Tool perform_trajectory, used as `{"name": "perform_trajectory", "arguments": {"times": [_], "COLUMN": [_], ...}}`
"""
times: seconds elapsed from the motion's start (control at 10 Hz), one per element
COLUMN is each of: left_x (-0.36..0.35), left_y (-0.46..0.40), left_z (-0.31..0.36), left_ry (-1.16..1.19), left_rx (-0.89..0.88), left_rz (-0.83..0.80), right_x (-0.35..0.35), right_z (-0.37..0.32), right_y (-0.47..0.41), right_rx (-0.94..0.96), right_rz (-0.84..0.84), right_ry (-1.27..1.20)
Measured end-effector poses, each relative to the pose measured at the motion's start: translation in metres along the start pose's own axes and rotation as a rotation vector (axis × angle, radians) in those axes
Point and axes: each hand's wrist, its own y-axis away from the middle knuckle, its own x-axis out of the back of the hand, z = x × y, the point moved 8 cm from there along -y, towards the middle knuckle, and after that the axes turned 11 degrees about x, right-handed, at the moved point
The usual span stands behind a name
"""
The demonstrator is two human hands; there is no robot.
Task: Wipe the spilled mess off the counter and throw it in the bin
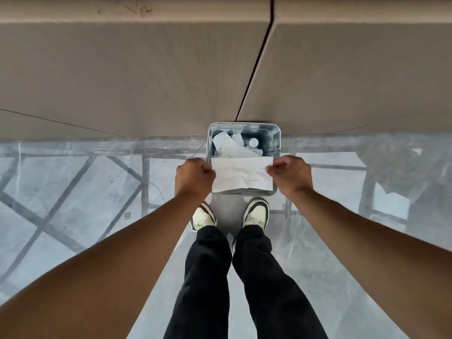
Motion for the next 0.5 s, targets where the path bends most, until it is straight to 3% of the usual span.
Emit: {"name": "perform_trajectory", "arguments": {"times": [0.5], "left_x": [-0.004], "left_y": [0.006], "left_z": [0.015], "left_ry": [-0.114], "left_rx": [-0.097], "left_rz": [0.070], "right_x": [-0.006], "right_z": [-0.010], "right_y": [-0.003], "right_rx": [0.102], "right_rz": [0.021], "right_ry": [0.200]}}
